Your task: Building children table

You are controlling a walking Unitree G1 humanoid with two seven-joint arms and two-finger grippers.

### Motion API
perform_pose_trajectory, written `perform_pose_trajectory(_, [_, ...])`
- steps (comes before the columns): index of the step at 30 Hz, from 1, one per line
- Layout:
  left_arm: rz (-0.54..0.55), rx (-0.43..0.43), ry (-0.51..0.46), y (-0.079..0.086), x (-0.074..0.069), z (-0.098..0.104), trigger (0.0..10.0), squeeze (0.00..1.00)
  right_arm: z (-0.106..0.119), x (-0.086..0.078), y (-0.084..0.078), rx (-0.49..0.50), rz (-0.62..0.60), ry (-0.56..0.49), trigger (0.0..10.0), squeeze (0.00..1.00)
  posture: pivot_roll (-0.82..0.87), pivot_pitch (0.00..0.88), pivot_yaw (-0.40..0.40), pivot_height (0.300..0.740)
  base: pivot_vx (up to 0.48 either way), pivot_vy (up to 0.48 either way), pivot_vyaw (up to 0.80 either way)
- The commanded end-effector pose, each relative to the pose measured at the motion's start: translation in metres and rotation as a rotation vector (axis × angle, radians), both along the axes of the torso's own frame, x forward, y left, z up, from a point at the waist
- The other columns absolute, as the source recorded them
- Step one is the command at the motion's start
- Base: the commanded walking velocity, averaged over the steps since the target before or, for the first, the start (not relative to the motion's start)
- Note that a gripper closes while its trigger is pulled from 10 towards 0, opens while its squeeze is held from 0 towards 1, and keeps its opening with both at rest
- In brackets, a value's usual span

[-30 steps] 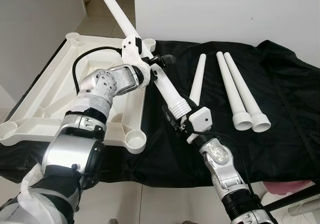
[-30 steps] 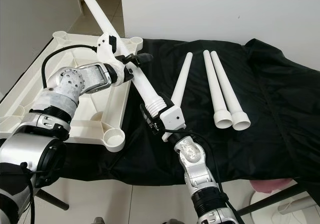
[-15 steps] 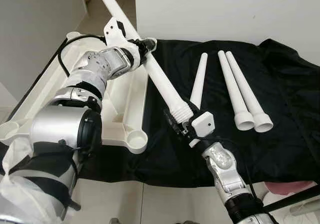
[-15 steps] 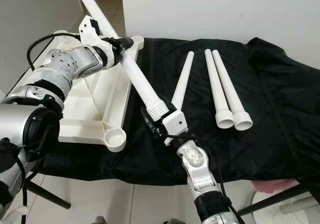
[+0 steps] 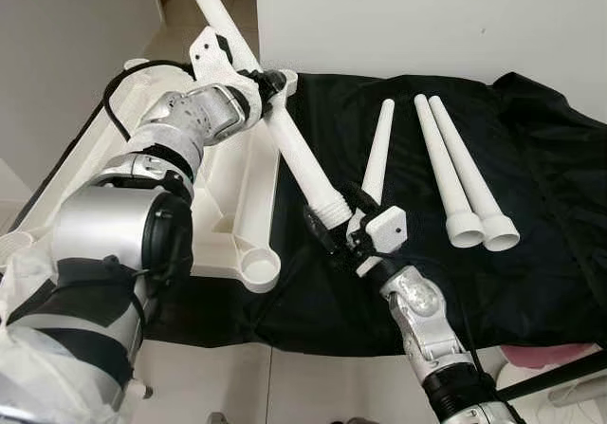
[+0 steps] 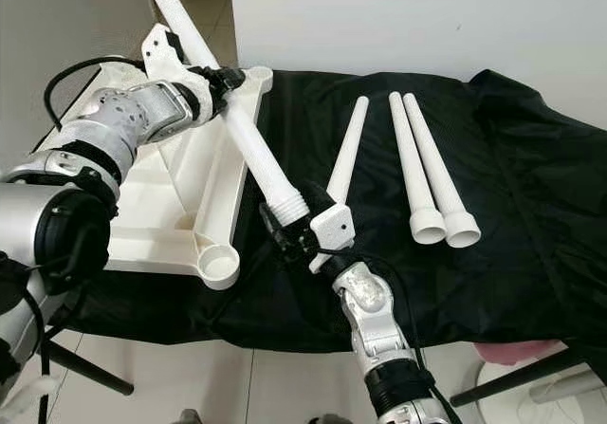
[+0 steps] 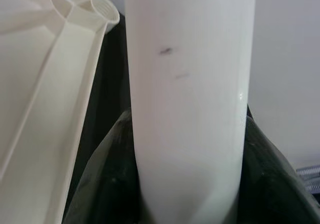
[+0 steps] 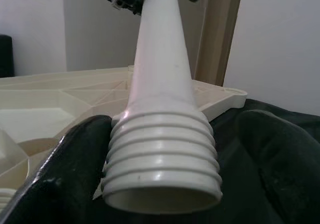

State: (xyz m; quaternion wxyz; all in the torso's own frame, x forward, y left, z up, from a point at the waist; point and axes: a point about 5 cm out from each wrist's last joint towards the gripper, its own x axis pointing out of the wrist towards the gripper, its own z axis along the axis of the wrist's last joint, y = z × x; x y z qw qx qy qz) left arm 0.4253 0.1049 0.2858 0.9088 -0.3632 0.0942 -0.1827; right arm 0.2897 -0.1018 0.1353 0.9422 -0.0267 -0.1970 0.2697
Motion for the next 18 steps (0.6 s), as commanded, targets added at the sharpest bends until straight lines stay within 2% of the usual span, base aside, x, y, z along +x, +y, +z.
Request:
perform_pose_trajectory(1, [-0.145,-0.042,-0.185,-0.004,-0.003,0.02,10.0,0.0,0.0,0.001,-0.005,0.029,-0.017,0.019,10.0,1.0,-0.06,0.0,0.016,0.74,0.0,0.0,0.0])
perform_pose_trajectory(4, [-0.14,-0.042,-0.204,-0.002,-0.003,0.025,10.0,0.0,0.0,0.001,-0.007,0.049,-0.024,0.034,10.0,1.0,-0.06,0.0,0.014,0.74,0.0,0.0,0.0])
perform_pose_trajectory(7, [-0.142,0.005,-0.263,-0.001,-0.003,0.036,10.0,0.0,0.001,0.002,-0.01,0.096,-0.041,0.069,10.0,1.0,-0.06,0.0,0.012,0.74,0.0,0.0,0.0])
perform_pose_trajectory(8, [-0.141,0.068,-0.316,-0.001,-0.004,0.043,10.0,0.0,0.004,0.004,-0.012,0.107,-0.048,0.081,10.0,0.0,-0.06,0.0,0.012,0.74,0.0,0.0,0.0])
perform_pose_trajectory(10, [-0.145,0.168,-0.398,-0.004,-0.005,0.051,10.0,0.0,0.009,0.007,-0.013,0.098,-0.062,0.095,10.0,0.0,-0.06,0.0,0.011,0.74,0.0,0.0,0.0])
perform_pose_trajectory(12, [-0.139,0.175,-0.422,-0.004,-0.005,0.054,10.0,0.0,0.01,0.009,-0.013,0.083,-0.075,0.108,10.0,0.0,-0.06,0.0,0.011,0.74,0.0,0.0,0.0])
perform_pose_trajectory(15, [-0.116,0.233,-0.501,-0.008,-0.006,0.062,10.0,0.0,0.011,0.02,-0.014,-0.016,-0.116,0.162,10.0,0.0,-0.06,0.0,0.007,0.74,0.0,0.0,0.0])
perform_pose_trajectory(18, [-0.118,0.266,-0.55,-0.015,-0.008,0.065,10.0,0.0,0.02,0.023,-0.01,-0.026,-0.095,0.159,10.0,0.0,-0.05,0.0,0.003,0.74,0.0,0.0,0.0])
